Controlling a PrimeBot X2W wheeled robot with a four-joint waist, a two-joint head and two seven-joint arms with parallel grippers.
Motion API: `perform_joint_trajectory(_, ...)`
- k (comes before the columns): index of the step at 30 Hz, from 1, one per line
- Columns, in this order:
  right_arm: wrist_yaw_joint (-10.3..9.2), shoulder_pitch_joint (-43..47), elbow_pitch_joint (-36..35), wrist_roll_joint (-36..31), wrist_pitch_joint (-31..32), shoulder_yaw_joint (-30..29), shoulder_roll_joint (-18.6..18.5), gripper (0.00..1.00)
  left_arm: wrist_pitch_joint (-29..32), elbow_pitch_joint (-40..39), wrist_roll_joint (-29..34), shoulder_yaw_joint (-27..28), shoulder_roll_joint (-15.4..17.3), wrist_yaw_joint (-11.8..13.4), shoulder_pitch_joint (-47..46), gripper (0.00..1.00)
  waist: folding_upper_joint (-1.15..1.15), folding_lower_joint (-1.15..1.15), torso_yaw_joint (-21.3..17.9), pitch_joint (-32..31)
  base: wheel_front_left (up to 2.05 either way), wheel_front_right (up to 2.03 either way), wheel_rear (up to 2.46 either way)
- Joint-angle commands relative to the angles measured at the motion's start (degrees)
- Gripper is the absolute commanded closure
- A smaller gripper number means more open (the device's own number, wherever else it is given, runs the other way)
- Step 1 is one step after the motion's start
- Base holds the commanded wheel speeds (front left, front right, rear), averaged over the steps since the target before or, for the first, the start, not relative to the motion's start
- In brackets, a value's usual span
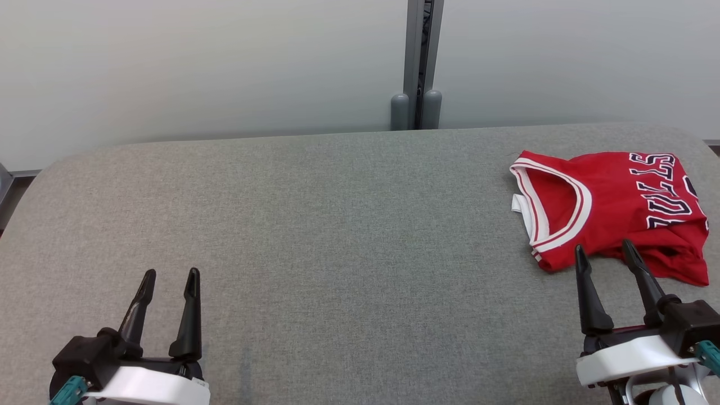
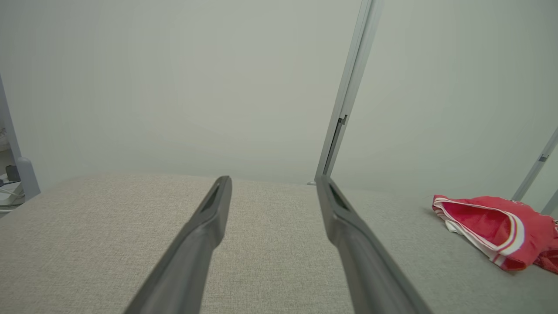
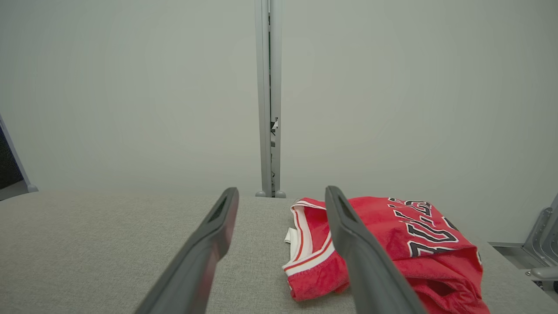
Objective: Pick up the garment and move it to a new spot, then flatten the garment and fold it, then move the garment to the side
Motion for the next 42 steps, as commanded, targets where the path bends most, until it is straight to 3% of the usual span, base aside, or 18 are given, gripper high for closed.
perform_joint_trajectory(1, -0.01, 0.21, -0.14, 0.36, -0.37, -0.28, -0.02, 0.0, -0.05, 0.2, 0.34, 0.03, 0.1, -0.08, -0.16, 0.0, 0.0, 0.0, 0.07, 0.06, 0.0, 0.0, 0.0)
perform_joint_trajectory(16, -0.01, 0.28, 4.26, 5.75, -0.34, 0.33, 0.07, 0.0, -0.05, 2.49, 3.02, -0.49, -0.07, -0.09, -1.26, 0.0, 0.0, 0.0, 0.53, 0.32, 0.0, 0.0, 0.0)
perform_joint_trajectory(38, -0.01, -1.03, 6.76, 5.86, -0.35, 1.6, 0.05, 0.0, -0.05, 2.7, 3.18, -0.84, -0.45, -0.08, -1.1, 0.0, 0.0, 0.0, 0.81, -0.16, 0.0, 0.0, 0.0)
perform_joint_trajectory(39, -0.01, -1.05, 6.72, 5.88, -0.35, 1.63, 0.05, 1.0, -0.05, 2.74, 2.95, -0.95, -0.42, -0.08, -1.11, 1.0, 0.0, 0.0, 0.81, -0.15, 0.0, 0.0, 0.0)
perform_joint_trajectory(42, 0.0, 0.4, 8.05, 5.87, 0.11, 1.92, 0.74, 1.0, 0.03, 4.13, 2.9, -1.0, -1.16, 0.01, 0.47, 1.0, 0.0, 0.0, 0.81, -0.16, 0.0, 0.0, 0.0)
